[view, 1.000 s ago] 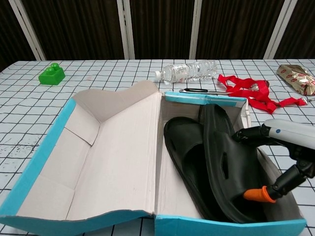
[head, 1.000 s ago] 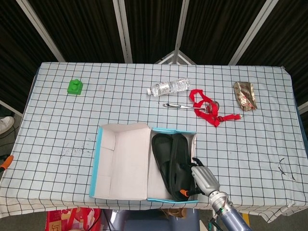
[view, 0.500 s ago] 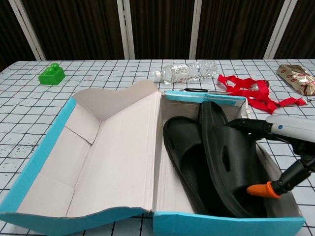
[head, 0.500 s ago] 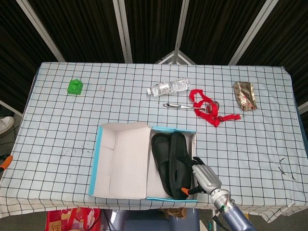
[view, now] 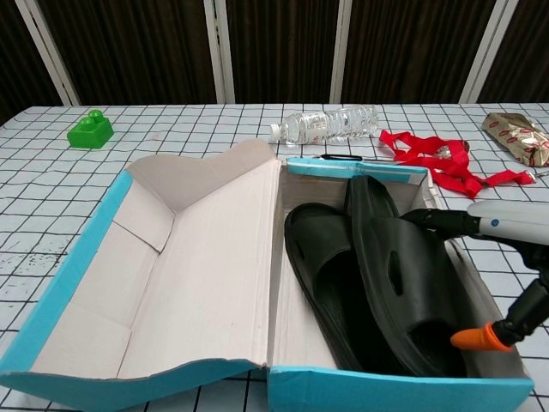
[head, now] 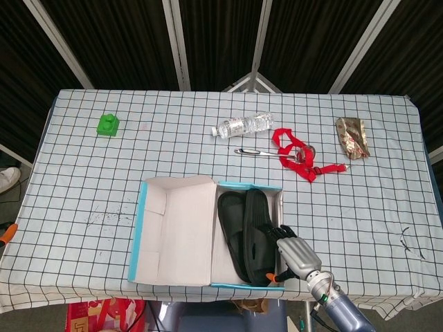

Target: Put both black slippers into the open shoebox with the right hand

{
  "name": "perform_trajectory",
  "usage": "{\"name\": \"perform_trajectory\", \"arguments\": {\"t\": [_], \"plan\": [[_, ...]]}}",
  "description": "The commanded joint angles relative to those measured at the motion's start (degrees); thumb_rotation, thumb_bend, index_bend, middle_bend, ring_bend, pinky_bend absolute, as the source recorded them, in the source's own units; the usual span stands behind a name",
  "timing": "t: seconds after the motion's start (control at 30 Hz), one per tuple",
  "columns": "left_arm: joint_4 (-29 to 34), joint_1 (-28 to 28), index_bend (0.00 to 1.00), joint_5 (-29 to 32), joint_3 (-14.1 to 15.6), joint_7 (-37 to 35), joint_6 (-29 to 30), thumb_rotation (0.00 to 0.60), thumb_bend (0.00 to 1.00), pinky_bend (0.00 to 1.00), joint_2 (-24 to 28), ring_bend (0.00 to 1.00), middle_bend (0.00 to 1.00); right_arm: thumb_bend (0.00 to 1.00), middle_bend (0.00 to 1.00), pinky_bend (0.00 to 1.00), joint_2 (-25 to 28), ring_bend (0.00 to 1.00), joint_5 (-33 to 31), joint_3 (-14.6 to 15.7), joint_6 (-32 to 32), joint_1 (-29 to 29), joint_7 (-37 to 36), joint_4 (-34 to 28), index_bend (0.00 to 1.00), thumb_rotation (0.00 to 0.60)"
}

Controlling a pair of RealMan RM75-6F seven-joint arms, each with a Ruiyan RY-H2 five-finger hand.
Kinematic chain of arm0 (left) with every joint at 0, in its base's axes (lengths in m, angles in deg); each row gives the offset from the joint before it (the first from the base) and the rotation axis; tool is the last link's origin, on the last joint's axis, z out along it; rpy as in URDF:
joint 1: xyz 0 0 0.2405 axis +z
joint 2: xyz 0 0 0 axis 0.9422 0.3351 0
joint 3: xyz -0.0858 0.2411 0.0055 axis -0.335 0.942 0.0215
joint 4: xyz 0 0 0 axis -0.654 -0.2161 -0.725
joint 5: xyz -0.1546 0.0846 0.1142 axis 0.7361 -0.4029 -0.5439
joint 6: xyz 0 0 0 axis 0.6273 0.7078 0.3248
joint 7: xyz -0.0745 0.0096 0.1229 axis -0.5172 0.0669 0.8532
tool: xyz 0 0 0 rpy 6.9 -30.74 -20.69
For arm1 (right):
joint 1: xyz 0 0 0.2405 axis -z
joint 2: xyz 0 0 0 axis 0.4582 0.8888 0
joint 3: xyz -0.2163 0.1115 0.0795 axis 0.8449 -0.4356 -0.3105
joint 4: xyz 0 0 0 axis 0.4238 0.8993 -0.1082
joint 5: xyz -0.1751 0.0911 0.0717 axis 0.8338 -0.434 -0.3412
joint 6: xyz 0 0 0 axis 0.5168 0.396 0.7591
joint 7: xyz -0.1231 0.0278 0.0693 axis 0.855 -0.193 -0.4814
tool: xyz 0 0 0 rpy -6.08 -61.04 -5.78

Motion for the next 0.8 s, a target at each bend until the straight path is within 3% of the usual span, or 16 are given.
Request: {"name": "perform_trajectory", "arguments": {"t": [0.03, 0.57, 0.67, 0.73, 0.8], "plan": [[-0.01, 0.02, 0.15, -0.02, 0.0, -0.02, 0.03, 0.6, 0.07, 0.1, 0.01, 0.0, 0.0, 0.23, 0.03, 0.04, 0.93, 0.09, -0.43, -0.42, 0.52, -0.32, 0.15, -1.26, 0.0, 0.6], [0.07, 0.1, 0.16, 0.1, -0.01, -0.01, 0.0, 0.6, 0.07, 0.1, 0.09, 0.0, 0.0, 0.23, 0.03, 0.05, 6.69, 0.1, -2.01, -1.84, 1.47, -1.26, -1.62, -6.36, 0.0, 0.6], [0.07, 0.1, 0.16, 0.18, -0.06, -0.05, 0.0, 0.6, 0.07, 0.1, 0.09, 0.0, 0.0, 0.24, 0.06, 0.2, 6.85, 0.19, -1.5, -2.8, 2.85, -0.8, -3.03, -7.25, 0.03, 0.6], [0.08, 0.11, 0.16, 0.25, -0.08, -0.09, -0.05, 0.6, 0.07, 0.1, 0.11, 0.0, 0.0, 0.31, 0.15, 0.39, 5.74, 0.31, -0.31, -4.28, 5.51, 0.29, -5.24, -7.98, 0.15, 0.6], [0.12, 0.12, 0.16, 0.25, -0.07, -0.07, -0.05, 0.6, 0.07, 0.1, 0.13, 0.0, 0.0, 0.39, 0.21, 0.49, 4.01, 0.38, 1.09, -5.11, 8.06, 1.37, -6.54, -8.19, 0.23, 0.6]]}}
